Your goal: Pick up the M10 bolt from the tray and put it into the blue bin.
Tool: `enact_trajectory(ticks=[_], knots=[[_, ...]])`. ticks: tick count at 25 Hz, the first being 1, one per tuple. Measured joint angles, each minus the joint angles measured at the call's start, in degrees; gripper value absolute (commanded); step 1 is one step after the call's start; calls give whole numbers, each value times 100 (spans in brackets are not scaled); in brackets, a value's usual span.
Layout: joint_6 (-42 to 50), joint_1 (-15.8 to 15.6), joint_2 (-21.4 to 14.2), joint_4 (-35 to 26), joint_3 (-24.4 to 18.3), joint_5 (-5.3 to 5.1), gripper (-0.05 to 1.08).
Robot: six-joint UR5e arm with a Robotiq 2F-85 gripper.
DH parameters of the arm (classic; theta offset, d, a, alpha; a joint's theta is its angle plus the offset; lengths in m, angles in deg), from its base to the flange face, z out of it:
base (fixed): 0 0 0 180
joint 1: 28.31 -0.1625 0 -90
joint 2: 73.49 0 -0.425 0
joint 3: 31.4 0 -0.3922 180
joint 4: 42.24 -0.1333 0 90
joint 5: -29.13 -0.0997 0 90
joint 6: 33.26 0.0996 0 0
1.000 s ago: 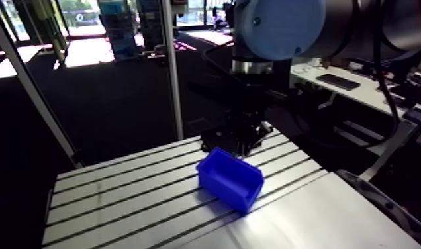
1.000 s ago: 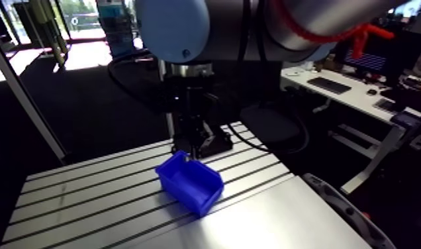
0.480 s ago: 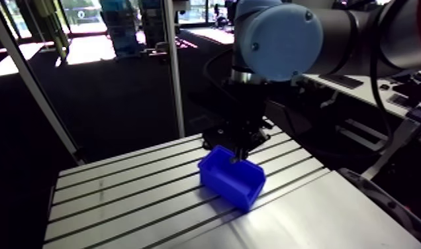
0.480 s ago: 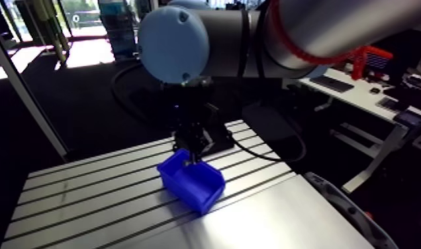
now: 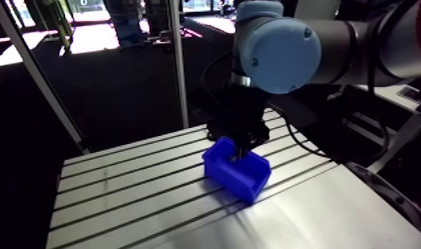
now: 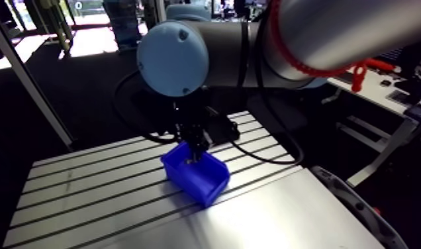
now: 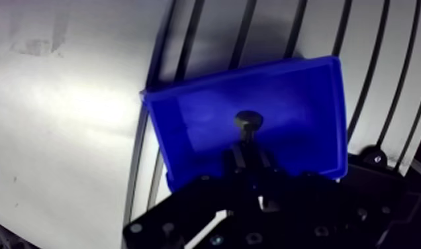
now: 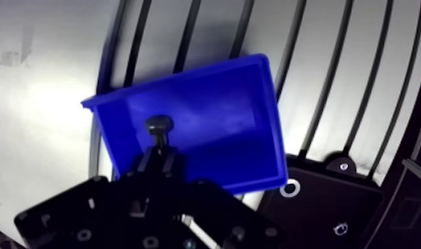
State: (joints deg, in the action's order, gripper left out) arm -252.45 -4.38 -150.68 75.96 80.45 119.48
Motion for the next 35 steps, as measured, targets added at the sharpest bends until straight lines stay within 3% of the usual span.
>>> enact_trajectory(ticks=[9,16,35], knots=[[58,-74,214,384,146,57,97],[72,-127,359,698,271,162,97],[84,-186,687,1211,394,265,95]])
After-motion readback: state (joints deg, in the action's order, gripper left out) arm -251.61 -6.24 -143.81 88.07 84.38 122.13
